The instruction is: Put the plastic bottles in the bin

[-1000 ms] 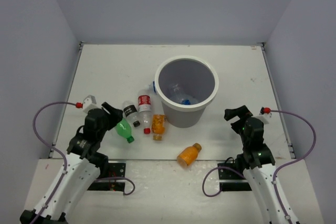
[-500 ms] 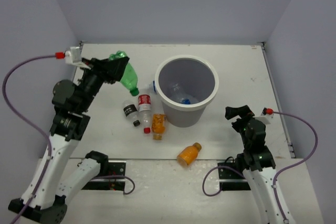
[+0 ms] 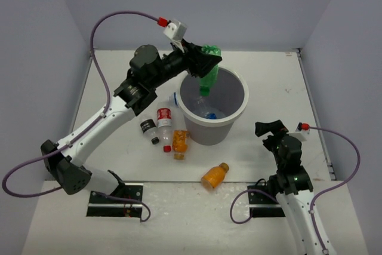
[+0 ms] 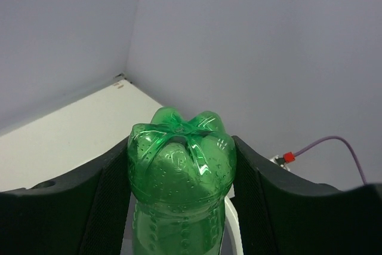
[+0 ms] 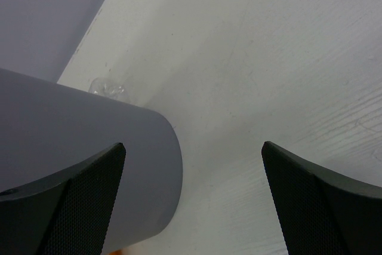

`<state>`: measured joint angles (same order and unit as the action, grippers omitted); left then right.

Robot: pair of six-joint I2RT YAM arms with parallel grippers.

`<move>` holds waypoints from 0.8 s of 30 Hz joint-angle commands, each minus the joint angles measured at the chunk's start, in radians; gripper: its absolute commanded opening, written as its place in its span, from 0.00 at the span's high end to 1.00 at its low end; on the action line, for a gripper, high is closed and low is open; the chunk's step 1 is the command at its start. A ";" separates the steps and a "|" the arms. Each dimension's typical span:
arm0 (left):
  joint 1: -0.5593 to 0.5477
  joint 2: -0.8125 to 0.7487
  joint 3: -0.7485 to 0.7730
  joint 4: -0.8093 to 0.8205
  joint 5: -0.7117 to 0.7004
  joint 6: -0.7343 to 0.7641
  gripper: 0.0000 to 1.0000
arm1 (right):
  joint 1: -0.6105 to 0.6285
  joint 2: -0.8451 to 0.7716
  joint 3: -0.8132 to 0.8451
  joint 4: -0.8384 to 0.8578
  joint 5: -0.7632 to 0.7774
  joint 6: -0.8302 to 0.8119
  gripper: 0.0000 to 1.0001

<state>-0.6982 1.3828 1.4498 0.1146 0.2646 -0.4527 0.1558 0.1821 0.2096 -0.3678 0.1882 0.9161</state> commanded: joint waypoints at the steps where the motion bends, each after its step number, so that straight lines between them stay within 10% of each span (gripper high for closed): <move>1: -0.029 0.078 0.108 -0.065 -0.103 0.097 0.27 | -0.004 -0.018 0.004 0.002 0.011 0.018 0.01; 2: -0.030 0.086 0.107 -0.066 -0.105 0.092 0.01 | -0.004 -0.021 0.004 0.000 0.012 0.020 0.01; 3: -0.030 0.093 0.106 -0.066 -0.102 0.089 0.00 | -0.004 -0.024 0.004 0.001 0.013 0.020 0.01; 15: -0.035 -0.008 0.072 -0.153 -0.144 0.084 0.00 | -0.004 0.013 0.120 -0.138 -0.069 -0.015 0.01; 24: -0.036 -0.343 -0.218 -0.233 -0.504 0.055 0.00 | -0.003 0.249 0.252 -0.335 -0.477 -0.127 0.01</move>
<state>-0.7308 1.1882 1.3535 -0.0887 -0.0228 -0.3901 0.1553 0.3275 0.4151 -0.5986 -0.0466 0.8549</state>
